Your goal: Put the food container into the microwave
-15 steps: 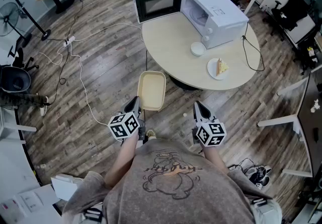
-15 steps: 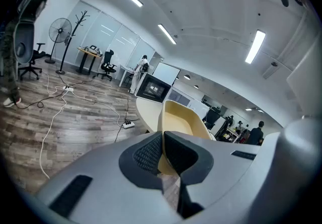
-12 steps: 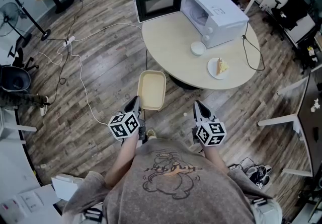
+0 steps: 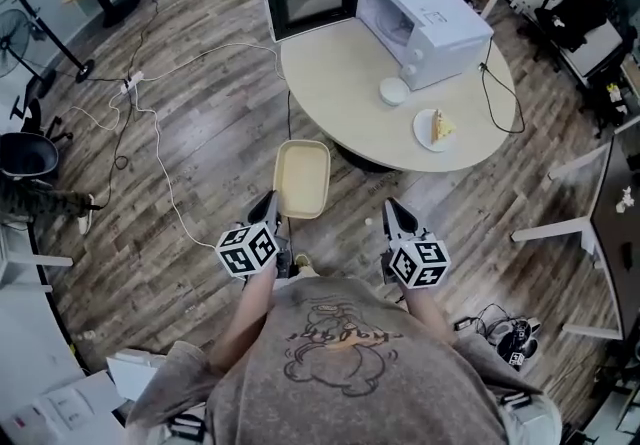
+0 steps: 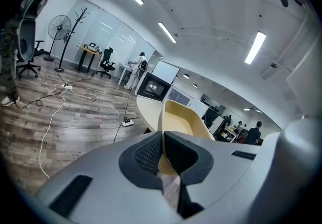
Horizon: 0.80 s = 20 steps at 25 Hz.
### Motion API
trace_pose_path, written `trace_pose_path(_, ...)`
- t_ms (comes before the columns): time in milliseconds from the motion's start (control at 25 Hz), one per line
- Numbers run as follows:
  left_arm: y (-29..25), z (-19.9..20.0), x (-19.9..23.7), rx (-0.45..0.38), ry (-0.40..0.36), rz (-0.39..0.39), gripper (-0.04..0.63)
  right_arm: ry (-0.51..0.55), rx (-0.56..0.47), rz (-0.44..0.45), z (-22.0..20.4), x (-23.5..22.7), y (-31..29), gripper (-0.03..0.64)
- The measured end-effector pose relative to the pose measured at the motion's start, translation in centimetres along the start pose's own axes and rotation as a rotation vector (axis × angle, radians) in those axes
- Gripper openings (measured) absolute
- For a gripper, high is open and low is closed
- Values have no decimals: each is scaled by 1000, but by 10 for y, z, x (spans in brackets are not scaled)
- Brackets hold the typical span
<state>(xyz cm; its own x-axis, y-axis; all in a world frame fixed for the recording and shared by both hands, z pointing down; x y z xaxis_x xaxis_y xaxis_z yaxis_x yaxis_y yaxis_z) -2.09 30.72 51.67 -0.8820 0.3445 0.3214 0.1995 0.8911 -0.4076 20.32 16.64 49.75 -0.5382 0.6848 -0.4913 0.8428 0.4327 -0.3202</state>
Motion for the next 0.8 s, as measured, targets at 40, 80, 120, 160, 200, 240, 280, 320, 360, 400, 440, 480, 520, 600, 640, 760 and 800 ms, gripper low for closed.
trace_pose_path(40, -1, 1, 1, 2, -2, -7, 40, 1, 1, -5, 0, 2, -1, 2)
trace_pose_path(80, -3, 3, 3, 4, -5, -16, 40, 2, 2, -10, -1, 4, -3, 2)
trace_pose_path(120, -5, 4, 5, 7, -7, -25, 40, 0, 1, -17, -1, 5, -5, 2)
trace_pose_path(160, -8, 6, 7, 10, -9, -34, 40, -5, -1, -25, -2, 7, -8, 2)
trace_pose_path(200, -11, 8, 11, 14, -11, -43, 40, -11, -3, -34, -3, 9, -11, 2)
trace_pose_path(240, -13, 10, 15, 19, -14, -51, 40, -16, -6, -42, -4, 11, -14, 2)
trace_pose_path(280, -16, 12, 19, 22, -18, -60, 40, -19, -9, -49, -6, 14, -18, 2)
trace_pose_path(320, -19, 13, 23, 26, -24, -70, 40, -17, -13, -56, -7, 16, -21, 2)
trace_pose_path(360, -21, 15, 26, 28, -31, -80, 40, -15, -17, -61, -8, 19, -25, 2)
trace_pose_path(400, -23, 17, 31, 30, -39, -88, 40, -12, -21, -66, -9, 22, -28, 2)
trace_pose_path(440, -25, 19, 35, 32, -46, -95, 40, -10, -26, -72, -10, 24, -31, 2)
trace_pose_path(480, -28, 21, 40, 35, -50, -101, 40, -9, -30, -80, -10, 25, -34, 2)
trace_pose_path(520, -30, 23, 43, 38, -51, -107, 40, -10, -34, -88, -9, 26, -36, 2)
trace_pose_path(600, -35, 27, 47, 41, -50, -121, 40, -15, -39, -105, -8, 26, -38, 2)
trace_pose_path(640, -37, 29, 48, 41, -50, -128, 40, -18, -40, -113, -8, 25, -39, 2)
trace_pose_path(760, -44, 33, 55, 43, -49, -139, 40, -28, -44, -128, -8, 25, -45, 2)
trace_pose_path(800, -47, 34, 57, 45, -48, -141, 40, -27, -47, -130, -7, 26, -48, 2)
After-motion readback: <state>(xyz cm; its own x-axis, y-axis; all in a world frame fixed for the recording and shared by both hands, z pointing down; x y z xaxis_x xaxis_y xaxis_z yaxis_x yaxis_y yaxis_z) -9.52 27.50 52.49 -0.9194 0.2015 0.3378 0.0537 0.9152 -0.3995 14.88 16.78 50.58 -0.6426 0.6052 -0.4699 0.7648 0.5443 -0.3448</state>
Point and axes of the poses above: the fingertips, and each gripper's own axes: y backward along the fingers, x to its left, z out of its top, the point moved 1 cm from there along y, backward along the fingers, and after that the axes turned 12 degrees about -y, right-handed, at the moved point
